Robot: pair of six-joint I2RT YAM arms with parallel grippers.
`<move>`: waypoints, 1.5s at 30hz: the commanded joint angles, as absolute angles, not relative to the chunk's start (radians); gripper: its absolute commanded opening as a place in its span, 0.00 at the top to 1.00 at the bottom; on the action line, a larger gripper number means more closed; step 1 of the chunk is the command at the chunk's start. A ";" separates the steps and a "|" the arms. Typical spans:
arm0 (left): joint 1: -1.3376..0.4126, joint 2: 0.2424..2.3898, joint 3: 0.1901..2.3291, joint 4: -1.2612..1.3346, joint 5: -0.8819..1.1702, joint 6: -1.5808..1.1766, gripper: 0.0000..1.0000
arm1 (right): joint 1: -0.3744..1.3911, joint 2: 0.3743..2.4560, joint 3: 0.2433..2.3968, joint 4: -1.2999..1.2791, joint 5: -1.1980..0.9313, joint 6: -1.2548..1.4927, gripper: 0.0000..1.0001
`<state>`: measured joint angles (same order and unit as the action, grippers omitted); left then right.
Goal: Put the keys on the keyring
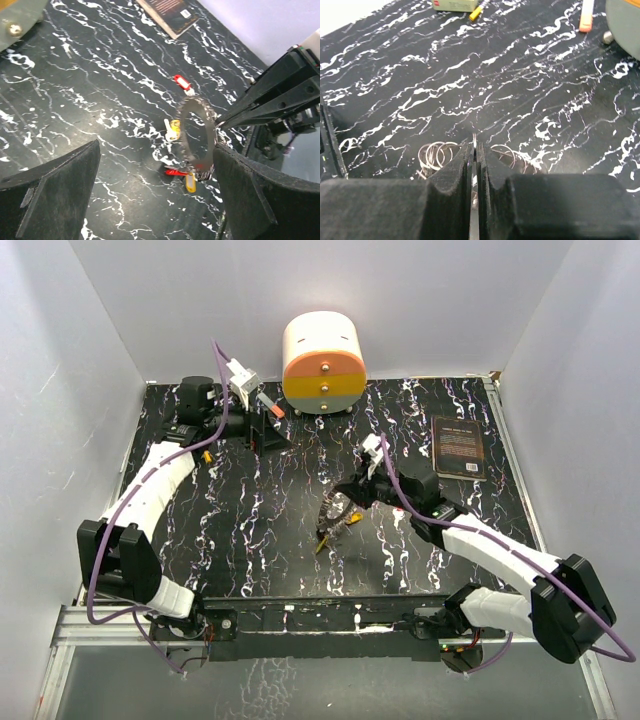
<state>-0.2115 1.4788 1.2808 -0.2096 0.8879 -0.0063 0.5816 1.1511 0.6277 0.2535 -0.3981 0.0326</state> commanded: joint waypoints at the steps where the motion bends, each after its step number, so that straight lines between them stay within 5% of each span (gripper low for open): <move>1: -0.240 1.423 1.305 -0.202 1.037 -0.044 0.08 | 0.583 1.115 0.629 0.468 -0.507 0.058 0.92; 18: -0.322 1.387 1.216 -0.210 0.993 -0.015 0.12 | 0.584 1.214 0.563 0.850 -0.512 0.557 0.92; 36: -0.324 1.375 1.182 -0.142 1.250 -0.060 0.18 | 0.584 1.235 0.530 1.024 -0.505 0.749 0.92; 45: -0.326 1.373 1.107 -0.013 1.280 -0.196 0.31 | 0.590 1.201 0.529 0.975 -0.427 0.750 0.92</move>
<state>-0.3244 1.4227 1.1465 -0.0937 1.2243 -0.1265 0.5831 1.2476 0.5224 0.8742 -0.4831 0.7448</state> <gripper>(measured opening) 0.698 0.095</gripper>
